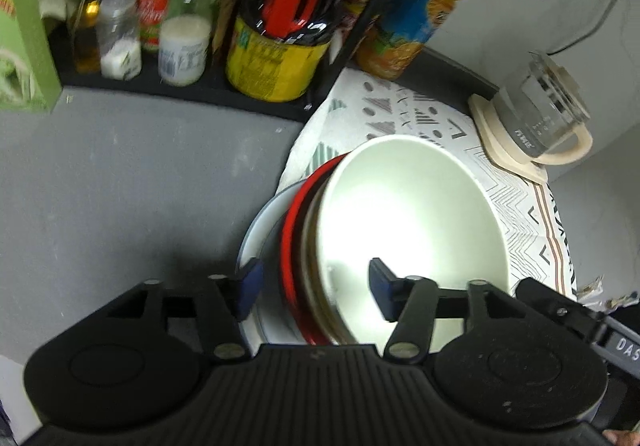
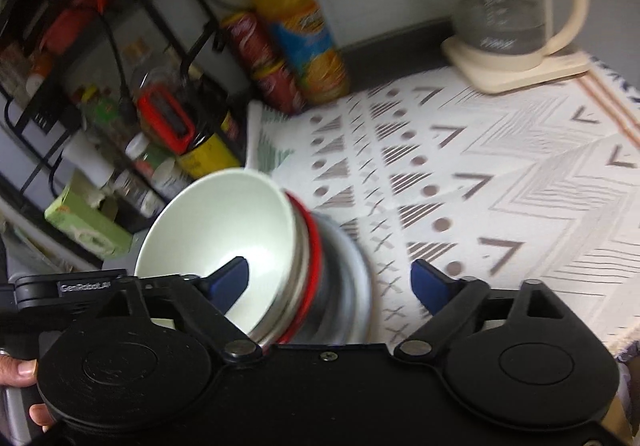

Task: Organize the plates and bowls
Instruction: 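Open both grippers and pull them back from the bowls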

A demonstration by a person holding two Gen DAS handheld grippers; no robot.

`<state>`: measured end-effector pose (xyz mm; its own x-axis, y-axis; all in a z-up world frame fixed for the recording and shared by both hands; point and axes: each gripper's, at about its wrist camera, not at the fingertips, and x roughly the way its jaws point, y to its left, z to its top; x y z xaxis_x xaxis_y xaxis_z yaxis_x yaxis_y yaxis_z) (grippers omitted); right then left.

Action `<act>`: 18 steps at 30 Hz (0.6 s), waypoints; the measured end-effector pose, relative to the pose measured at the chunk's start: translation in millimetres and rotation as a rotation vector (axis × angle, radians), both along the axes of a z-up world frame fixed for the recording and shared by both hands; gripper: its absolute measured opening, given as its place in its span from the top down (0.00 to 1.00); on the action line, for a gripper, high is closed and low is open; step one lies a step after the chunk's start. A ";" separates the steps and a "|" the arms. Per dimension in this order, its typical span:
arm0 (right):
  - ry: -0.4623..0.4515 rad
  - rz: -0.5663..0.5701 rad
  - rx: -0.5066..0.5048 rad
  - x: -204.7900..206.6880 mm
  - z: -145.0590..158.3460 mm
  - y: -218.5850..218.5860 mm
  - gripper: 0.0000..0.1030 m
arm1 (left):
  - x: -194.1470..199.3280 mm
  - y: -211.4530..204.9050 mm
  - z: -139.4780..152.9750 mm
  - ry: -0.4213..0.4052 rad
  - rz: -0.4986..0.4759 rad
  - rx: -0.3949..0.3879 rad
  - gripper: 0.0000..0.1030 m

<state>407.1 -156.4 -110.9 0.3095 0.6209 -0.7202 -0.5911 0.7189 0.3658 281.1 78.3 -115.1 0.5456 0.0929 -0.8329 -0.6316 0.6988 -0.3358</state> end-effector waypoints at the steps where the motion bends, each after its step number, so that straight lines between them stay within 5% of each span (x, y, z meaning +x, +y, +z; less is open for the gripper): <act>1: -0.012 -0.014 0.001 -0.1 1.7 -5.0 0.13 | -0.4 -1.6 2.6 -0.015 -0.001 0.006 0.37; 7: -0.074 -0.100 0.012 -2.9 8.4 -31.2 0.05 | 4.9 -11.2 16.4 -0.028 -0.026 0.077 0.19; 18: -0.162 -0.204 0.027 -20.0 24.9 -85.7 0.01 | 3.9 -26.9 47.6 -0.064 -0.038 0.164 0.15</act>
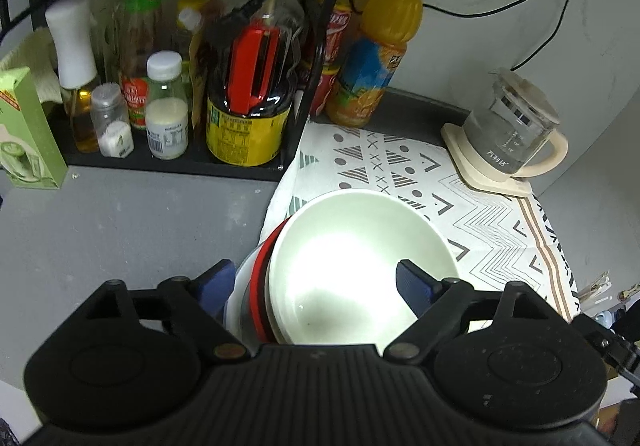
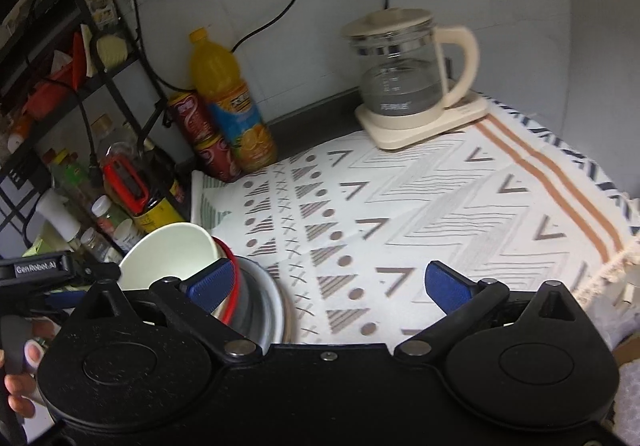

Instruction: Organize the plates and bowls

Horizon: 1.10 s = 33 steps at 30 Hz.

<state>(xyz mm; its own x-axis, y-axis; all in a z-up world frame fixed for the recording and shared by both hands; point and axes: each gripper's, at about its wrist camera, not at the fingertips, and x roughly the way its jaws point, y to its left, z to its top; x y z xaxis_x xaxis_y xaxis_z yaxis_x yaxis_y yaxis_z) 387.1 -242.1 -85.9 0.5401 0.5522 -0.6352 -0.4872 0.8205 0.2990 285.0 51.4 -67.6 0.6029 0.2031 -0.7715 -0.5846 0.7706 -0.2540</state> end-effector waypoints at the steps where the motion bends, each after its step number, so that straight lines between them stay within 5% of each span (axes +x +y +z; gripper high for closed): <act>1: -0.010 -0.005 -0.001 -3.7 1.9 -5.3 0.01 | -1.5 -2.8 2.4 -0.007 -0.008 0.001 0.13; 10: -0.075 -0.099 0.007 -41.1 21.8 -49.2 0.00 | -24.7 -42.0 18.5 -0.041 -0.091 0.038 0.01; 33: -0.109 -0.169 0.024 -175.5 30.4 -82.0 0.00 | -137.1 -96.0 42.6 -0.077 -0.271 0.099 0.01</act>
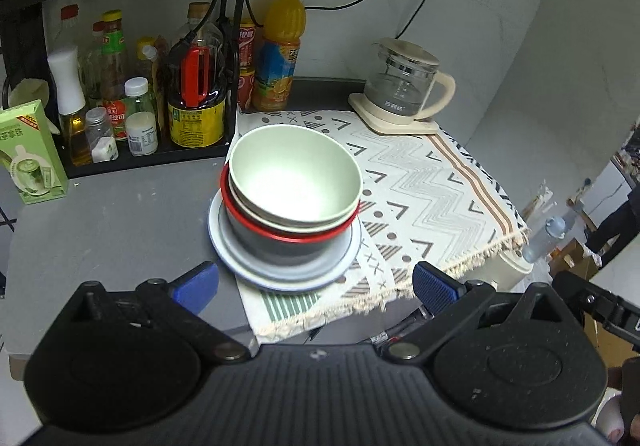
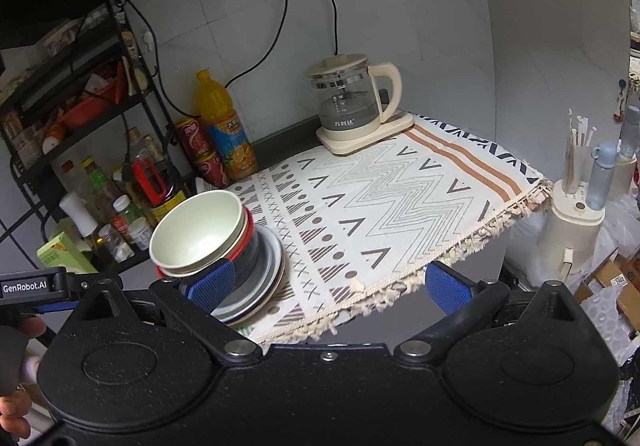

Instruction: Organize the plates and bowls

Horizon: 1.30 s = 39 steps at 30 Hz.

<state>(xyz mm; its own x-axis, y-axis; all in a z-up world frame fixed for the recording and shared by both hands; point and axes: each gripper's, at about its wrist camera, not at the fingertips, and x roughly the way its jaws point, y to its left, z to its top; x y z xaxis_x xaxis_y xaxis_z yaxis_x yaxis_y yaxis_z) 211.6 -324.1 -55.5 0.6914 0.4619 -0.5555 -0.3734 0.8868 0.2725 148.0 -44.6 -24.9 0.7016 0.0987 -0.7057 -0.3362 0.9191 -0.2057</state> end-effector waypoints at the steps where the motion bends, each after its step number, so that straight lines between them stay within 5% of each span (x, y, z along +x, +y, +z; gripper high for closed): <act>1: 0.000 0.002 -0.002 -4.7 0.3 0.7 0.00 | -4.7 -2.2 0.5 0.000 -0.008 0.004 0.01; 19: -0.014 0.038 -0.032 -68.0 9.8 -1.3 0.00 | -72.8 -17.2 11.2 -0.004 -0.029 0.013 0.01; 39: -0.028 0.067 -0.040 -90.8 13.2 1.1 0.00 | -101.3 -24.7 19.7 -0.022 -0.015 0.030 0.01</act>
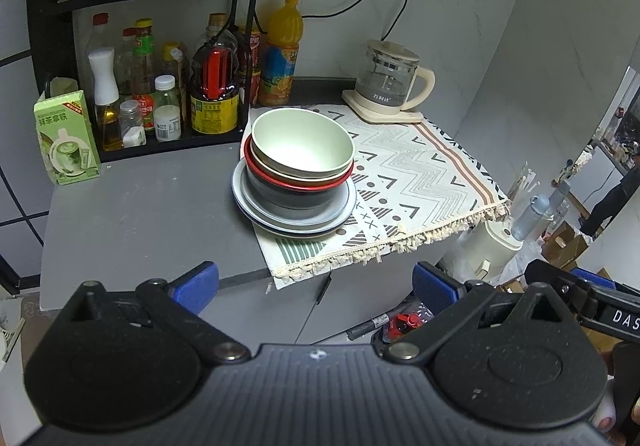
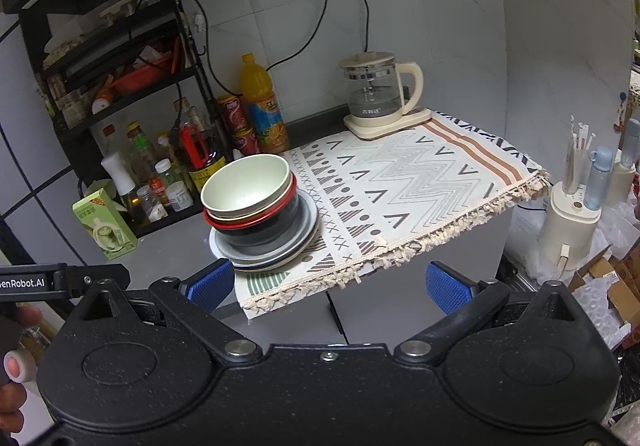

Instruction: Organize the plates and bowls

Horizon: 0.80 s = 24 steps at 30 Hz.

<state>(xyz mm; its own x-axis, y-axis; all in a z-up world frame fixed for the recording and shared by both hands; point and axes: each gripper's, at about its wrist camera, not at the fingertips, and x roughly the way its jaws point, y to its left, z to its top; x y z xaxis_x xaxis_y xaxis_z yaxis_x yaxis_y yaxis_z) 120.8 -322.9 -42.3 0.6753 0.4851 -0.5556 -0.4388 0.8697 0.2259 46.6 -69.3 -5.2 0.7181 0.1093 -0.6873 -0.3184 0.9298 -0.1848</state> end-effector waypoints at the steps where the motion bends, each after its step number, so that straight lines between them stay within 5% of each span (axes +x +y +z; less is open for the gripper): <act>1: -0.003 0.003 -0.002 0.1 0.6 1.3 0.00 | -0.6 0.8 0.2 0.000 0.002 0.002 0.01; 24: 0.001 0.009 -0.020 9.7 -13.7 6.9 0.00 | 21.5 8.4 -16.8 0.036 -0.048 0.025 0.01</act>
